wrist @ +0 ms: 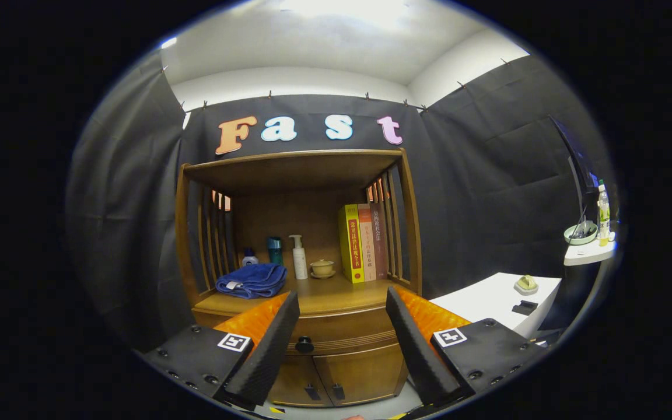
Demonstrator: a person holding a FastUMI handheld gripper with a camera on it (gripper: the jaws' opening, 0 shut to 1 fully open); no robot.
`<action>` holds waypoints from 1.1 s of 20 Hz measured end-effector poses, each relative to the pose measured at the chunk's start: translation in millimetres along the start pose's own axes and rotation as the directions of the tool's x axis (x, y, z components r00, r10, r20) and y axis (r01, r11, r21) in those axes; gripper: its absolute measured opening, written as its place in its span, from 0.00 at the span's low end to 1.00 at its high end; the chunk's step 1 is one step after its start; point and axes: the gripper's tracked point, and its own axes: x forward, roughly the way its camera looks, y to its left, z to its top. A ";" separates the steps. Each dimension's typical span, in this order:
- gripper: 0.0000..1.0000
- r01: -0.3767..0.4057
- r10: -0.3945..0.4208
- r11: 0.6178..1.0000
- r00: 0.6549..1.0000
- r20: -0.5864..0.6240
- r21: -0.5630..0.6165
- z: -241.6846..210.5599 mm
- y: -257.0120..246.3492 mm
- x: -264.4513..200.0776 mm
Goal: Pull open the drawer, take out the items inside it, and place them on the countertop above the cabinet.
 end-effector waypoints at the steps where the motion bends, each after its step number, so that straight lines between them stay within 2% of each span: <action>1: 0.98 0.000 0.000 1.000 1.000 -0.002 -0.001 -1.4 0.2 0.8; 11: 0.98 -0.003 0.003 1.000 1.000 -0.029 -0.005 -17.4 4.1 7.3; 22: 0.98 -0.053 0.052 0.999 0.997 -0.048 -0.007 -65.3 21.0 32.3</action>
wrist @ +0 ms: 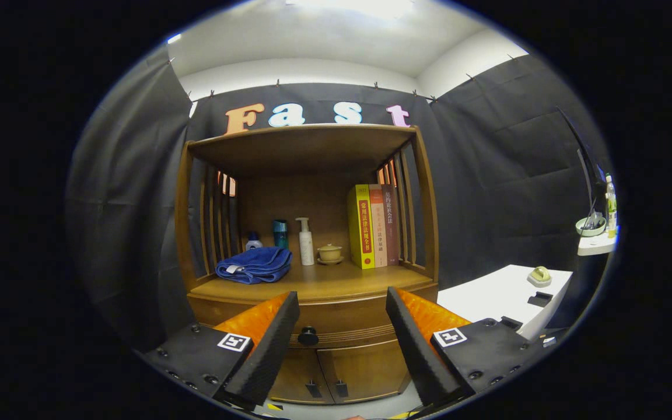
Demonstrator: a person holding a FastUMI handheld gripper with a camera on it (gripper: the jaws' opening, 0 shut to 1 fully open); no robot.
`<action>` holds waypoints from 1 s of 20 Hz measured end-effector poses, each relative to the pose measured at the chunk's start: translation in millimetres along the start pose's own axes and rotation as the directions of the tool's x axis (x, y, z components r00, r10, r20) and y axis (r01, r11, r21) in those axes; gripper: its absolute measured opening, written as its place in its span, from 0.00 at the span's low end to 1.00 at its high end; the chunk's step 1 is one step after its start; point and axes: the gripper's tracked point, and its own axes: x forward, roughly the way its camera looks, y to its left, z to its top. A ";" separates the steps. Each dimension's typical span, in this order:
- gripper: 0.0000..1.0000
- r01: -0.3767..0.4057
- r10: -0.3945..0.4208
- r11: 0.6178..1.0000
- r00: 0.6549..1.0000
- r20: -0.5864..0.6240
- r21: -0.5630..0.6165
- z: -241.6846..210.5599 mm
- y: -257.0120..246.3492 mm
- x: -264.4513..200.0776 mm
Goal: Pull open the drawer, take out the items inside it, and place them on the countertop above the cabinet.
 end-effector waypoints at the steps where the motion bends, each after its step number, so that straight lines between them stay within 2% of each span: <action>1: 0.98 -0.005 0.005 1.000 1.000 -0.002 -0.002 -7.8 2.6 5.8; 10: 0.98 -0.078 0.072 0.996 0.988 -0.137 -0.036 -140.7 38.6 62.0; 16: 1.00 -0.099 0.071 0.986 0.977 -0.201 -0.134 -183.9 51.5 88.4; 20: 0.96 -0.098 0.064 0.987 0.967 -0.248 -0.127 -207.3 51.1 96.4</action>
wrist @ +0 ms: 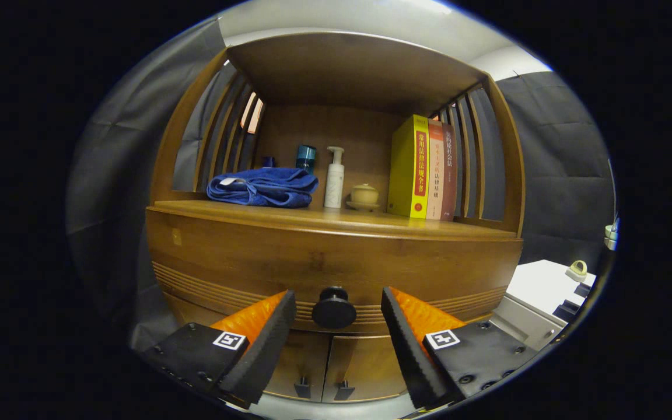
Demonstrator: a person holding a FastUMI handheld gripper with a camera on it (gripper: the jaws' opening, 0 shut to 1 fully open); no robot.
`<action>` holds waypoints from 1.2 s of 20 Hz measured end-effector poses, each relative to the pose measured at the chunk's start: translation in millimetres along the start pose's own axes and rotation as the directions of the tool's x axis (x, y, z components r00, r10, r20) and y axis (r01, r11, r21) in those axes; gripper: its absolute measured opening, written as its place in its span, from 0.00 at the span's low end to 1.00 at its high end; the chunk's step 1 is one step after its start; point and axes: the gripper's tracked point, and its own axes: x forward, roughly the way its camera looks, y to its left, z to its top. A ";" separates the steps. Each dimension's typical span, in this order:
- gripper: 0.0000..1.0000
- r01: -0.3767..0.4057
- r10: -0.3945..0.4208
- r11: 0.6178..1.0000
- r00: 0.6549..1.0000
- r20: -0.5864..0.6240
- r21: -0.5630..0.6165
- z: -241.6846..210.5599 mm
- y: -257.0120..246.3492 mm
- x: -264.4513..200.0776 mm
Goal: Pull open the drawer, take out the items inside it, and place them on the countertop above the cabinet.
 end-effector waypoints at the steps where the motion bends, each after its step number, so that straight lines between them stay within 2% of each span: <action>1: 0.96 -0.008 0.009 1.000 1.000 -0.008 0.012 -3.1 0.5 2.2; 7: 0.86 -0.030 0.030 1.000 1.000 -0.009 0.004 -3.7 2.3 20.4; 12: 0.58 -0.028 0.029 0.999 0.999 -0.033 0.026 -13.1 4.7 31.8; 16: 0.50 -0.037 0.039 0.998 0.999 -0.037 0.052 -14.0 3.6 31.3; 19: 0.40 -0.038 0.038 0.999 0.999 -0.025 0.027 -10.9 2.8 35.4; 24: 0.35 -0.038 0.038 0.999 0.999 -0.013 0.031 -8.3 2.4 22.7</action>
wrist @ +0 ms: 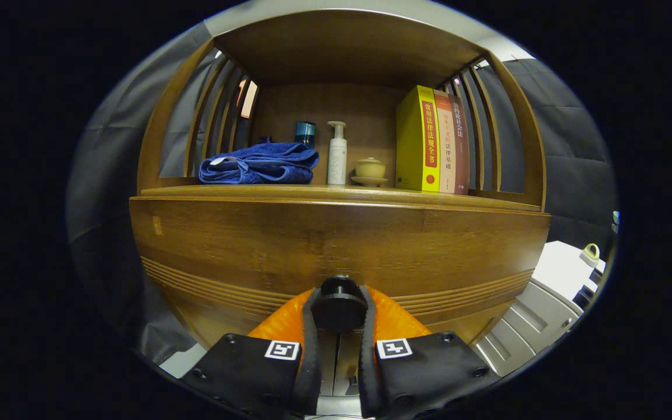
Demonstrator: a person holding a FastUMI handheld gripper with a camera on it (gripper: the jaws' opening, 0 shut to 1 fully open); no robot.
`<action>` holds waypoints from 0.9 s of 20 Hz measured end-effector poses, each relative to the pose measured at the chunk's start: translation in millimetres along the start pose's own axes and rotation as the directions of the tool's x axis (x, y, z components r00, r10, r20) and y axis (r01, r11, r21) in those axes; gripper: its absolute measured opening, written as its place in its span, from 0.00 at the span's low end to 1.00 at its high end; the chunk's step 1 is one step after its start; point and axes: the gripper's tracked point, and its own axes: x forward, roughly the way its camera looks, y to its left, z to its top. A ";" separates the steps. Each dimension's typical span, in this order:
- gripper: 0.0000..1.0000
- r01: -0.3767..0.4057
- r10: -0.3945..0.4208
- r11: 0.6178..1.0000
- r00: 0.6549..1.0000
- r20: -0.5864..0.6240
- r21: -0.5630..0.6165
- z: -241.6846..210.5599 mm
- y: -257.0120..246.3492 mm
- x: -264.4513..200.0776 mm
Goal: Pull open the drawer, take out the items inside it, and place them on the countertop above the cabinet.
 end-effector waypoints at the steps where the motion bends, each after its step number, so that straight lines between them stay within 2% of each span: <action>1: 0.35 0.002 -0.002 1.000 1.000 0.008 -0.005 1.1 -1.0 -4.7; 7: 0.35 0.007 -0.006 0.999 1.000 -0.019 0.050 -0.1 -1.0 -45.1; 18: 0.34 0.006 -0.005 0.999 1.000 -0.025 0.051 -2.9 0.7 -115.3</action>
